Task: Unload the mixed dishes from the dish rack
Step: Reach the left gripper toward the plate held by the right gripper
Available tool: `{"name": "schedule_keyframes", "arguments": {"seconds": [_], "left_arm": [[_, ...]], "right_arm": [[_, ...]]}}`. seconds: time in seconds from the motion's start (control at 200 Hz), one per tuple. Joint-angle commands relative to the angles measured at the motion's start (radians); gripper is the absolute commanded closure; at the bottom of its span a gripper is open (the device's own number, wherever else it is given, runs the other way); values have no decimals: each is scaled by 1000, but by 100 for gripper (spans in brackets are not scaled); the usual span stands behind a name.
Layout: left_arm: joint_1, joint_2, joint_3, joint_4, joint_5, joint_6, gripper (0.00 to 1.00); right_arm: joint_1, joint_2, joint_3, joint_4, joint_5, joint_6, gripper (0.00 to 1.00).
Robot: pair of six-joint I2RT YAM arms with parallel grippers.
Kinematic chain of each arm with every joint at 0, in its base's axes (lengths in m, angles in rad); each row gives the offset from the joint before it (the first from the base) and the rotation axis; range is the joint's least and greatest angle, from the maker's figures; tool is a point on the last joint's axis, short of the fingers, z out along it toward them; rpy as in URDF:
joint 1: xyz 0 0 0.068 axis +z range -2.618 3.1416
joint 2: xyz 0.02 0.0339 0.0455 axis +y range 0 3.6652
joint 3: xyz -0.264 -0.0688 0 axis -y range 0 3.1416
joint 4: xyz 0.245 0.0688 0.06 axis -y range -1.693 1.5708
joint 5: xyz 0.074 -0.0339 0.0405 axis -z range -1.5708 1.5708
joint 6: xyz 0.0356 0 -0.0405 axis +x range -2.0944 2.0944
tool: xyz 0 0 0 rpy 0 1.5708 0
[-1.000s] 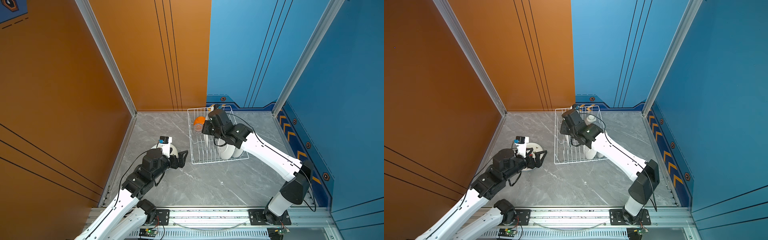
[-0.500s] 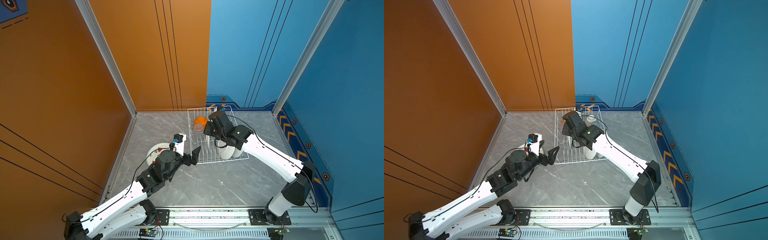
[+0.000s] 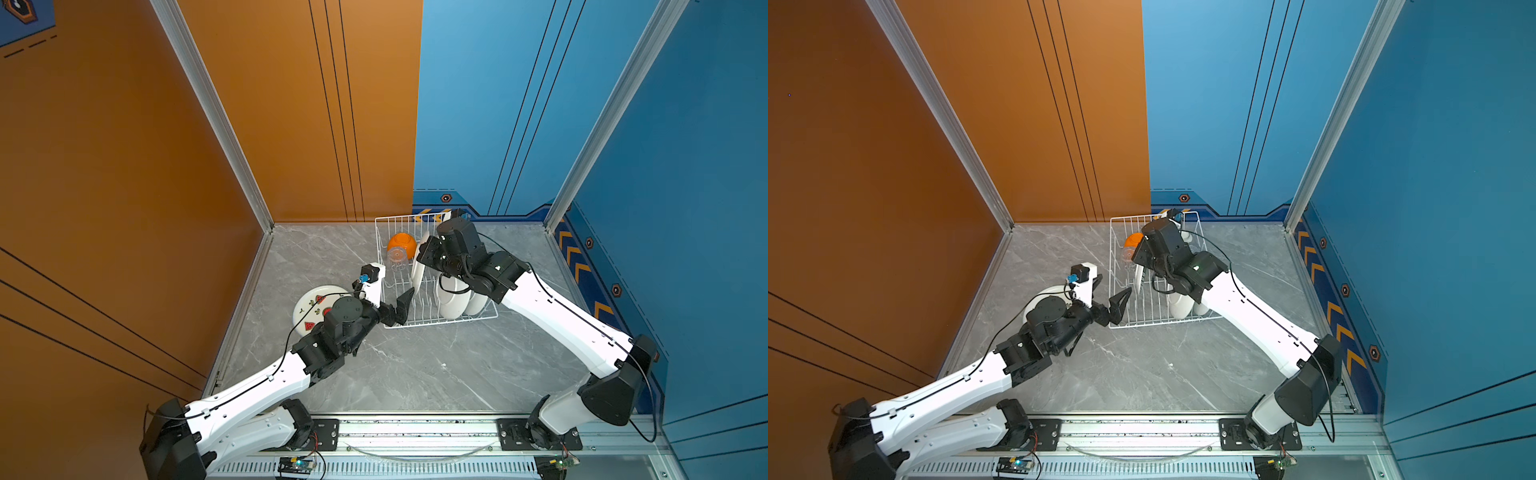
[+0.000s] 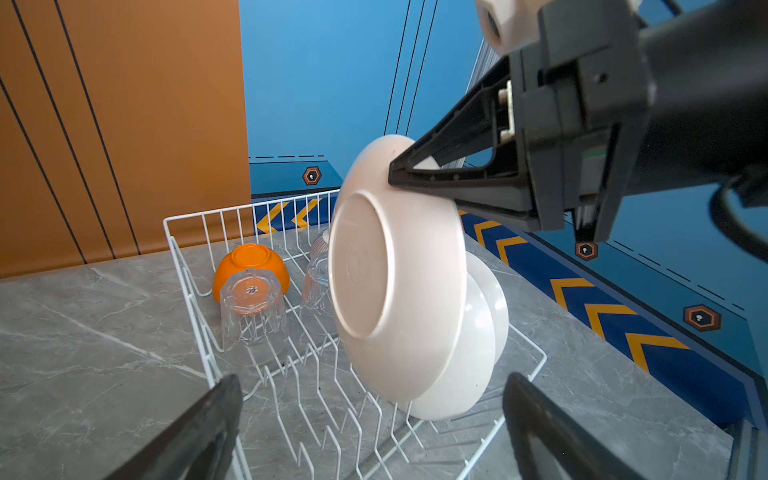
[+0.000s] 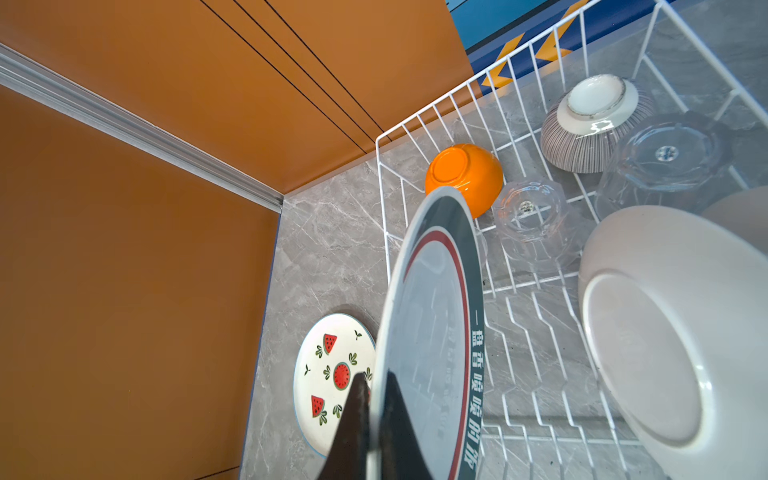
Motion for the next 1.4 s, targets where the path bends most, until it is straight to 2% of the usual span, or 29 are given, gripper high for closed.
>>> {"name": "schedule_keyframes", "arguments": {"seconds": [0.0, 0.656, 0.781, 0.791, 0.881, 0.961, 1.161, 1.396], "left_arm": [[-14, 32, -10, 69, 49, 28, 2], [-25, 187, 37, 145, -17, 61, 0], [-28, 181, 35, 147, -49, 77, 12], [-28, 179, 35, 147, -54, 78, 16], [-29, 174, 34, 147, -67, 93, 27], [-31, 176, 35, 147, -65, 111, 41], [-52, 186, 48, 155, -92, 163, 46], [-91, 214, 66, 180, -187, 234, 47]], "right_arm": [[-16, -30, -12, 61, -45, 43, 100], [-29, -107, -88, 94, -53, 96, 100], [-30, -107, -97, 101, -64, 106, 100], [-30, -107, -97, 102, -66, 107, 100], [-31, -106, -104, 110, -71, 114, 100], [-30, -109, -113, 123, -76, 126, 100], [-32, -109, -121, 132, -94, 149, 100], [-32, -109, -138, 154, -112, 199, 100]]}}
